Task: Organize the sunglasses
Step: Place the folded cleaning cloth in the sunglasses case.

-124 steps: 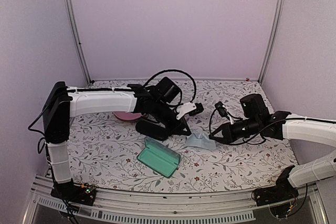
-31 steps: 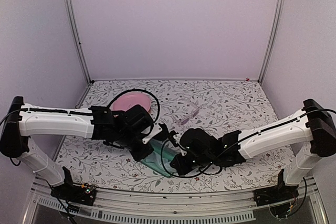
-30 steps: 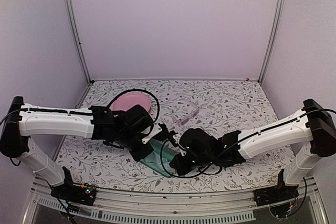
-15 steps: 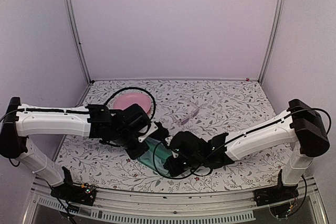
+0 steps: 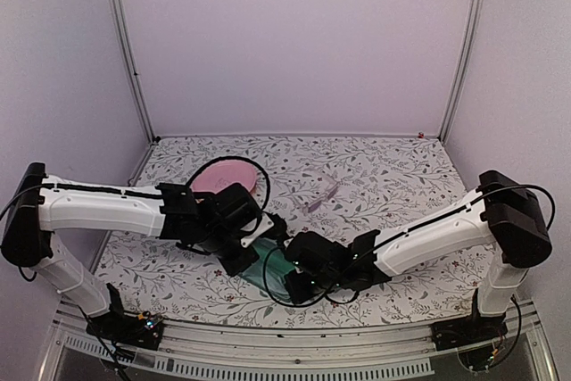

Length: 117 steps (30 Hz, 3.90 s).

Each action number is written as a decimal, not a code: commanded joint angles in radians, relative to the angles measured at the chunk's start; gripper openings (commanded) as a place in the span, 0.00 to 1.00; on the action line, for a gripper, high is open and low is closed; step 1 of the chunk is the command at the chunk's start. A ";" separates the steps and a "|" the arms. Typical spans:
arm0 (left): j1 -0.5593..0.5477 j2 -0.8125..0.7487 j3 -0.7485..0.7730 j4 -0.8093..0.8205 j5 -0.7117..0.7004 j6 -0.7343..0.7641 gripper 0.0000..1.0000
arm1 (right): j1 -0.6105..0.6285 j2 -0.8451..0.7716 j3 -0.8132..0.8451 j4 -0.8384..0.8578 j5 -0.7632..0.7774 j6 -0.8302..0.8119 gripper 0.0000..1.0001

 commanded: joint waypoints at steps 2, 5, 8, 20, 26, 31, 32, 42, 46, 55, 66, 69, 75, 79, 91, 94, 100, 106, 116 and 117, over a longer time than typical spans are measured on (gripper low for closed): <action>0.007 0.001 -0.028 0.064 0.040 0.005 0.00 | 0.013 0.028 0.014 -0.078 0.067 0.034 0.00; 0.007 0.000 -0.045 0.093 0.069 0.006 0.00 | 0.014 0.028 0.017 -0.094 0.088 0.038 0.00; 0.005 0.000 -0.051 0.098 0.076 0.000 0.00 | 0.015 0.029 0.021 -0.117 0.109 0.042 0.00; -0.025 0.023 -0.056 0.133 0.104 -0.027 0.00 | 0.013 0.001 0.024 -0.195 0.222 0.009 0.00; -0.045 0.039 -0.045 0.149 0.103 -0.050 0.00 | 0.009 -0.052 0.014 -0.207 0.249 -0.015 0.00; -0.058 0.026 -0.043 0.148 0.091 -0.074 0.00 | 0.010 -0.120 -0.028 -0.120 0.187 -0.058 0.00; -0.060 0.020 -0.043 0.146 0.089 -0.081 0.00 | 0.010 -0.133 -0.039 -0.099 0.167 -0.066 0.00; -0.124 -0.067 -0.073 0.117 0.046 -0.172 0.00 | 0.015 -0.258 -0.136 0.000 0.043 -0.128 0.00; -0.154 -0.111 -0.101 0.116 0.027 -0.224 0.00 | 0.019 -0.313 -0.166 0.019 0.012 -0.150 0.00; -0.223 -0.135 -0.114 0.087 -0.048 -0.342 0.00 | 0.026 -0.387 -0.197 0.012 -0.001 -0.173 0.00; -0.259 -0.164 -0.148 0.057 -0.111 -0.397 0.00 | 0.027 -0.391 -0.153 -0.025 -0.035 -0.177 0.00; -0.259 -0.177 -0.154 0.055 -0.114 -0.396 0.00 | 0.026 -0.391 -0.150 -0.013 -0.046 -0.177 0.00; -0.258 -0.183 -0.165 0.051 -0.113 -0.401 0.00 | 0.031 -0.371 -0.154 0.006 -0.072 -0.175 0.00; -0.260 -0.190 -0.175 0.051 -0.104 -0.417 0.00 | 0.041 -0.376 -0.173 0.022 -0.077 -0.152 0.00; -0.271 -0.257 -0.208 0.036 -0.089 -0.460 0.00 | 0.067 -0.363 -0.180 0.006 -0.058 -0.080 0.00; -0.285 -0.251 -0.222 0.039 -0.090 -0.471 0.00 | 0.074 -0.361 -0.188 0.019 -0.051 -0.068 0.00; -0.298 -0.257 -0.243 0.065 -0.089 -0.485 0.00 | 0.077 -0.349 -0.212 0.043 -0.043 -0.038 0.00; -0.309 -0.235 -0.249 0.081 -0.088 -0.483 0.00 | 0.083 -0.339 -0.251 0.083 -0.023 0.003 0.00; -0.302 -0.177 -0.241 0.086 -0.101 -0.445 0.00 | 0.083 -0.289 -0.258 0.078 -0.004 0.100 0.00; -0.300 -0.172 -0.237 0.086 -0.101 -0.442 0.00 | 0.083 -0.285 -0.257 0.077 -0.001 0.105 0.00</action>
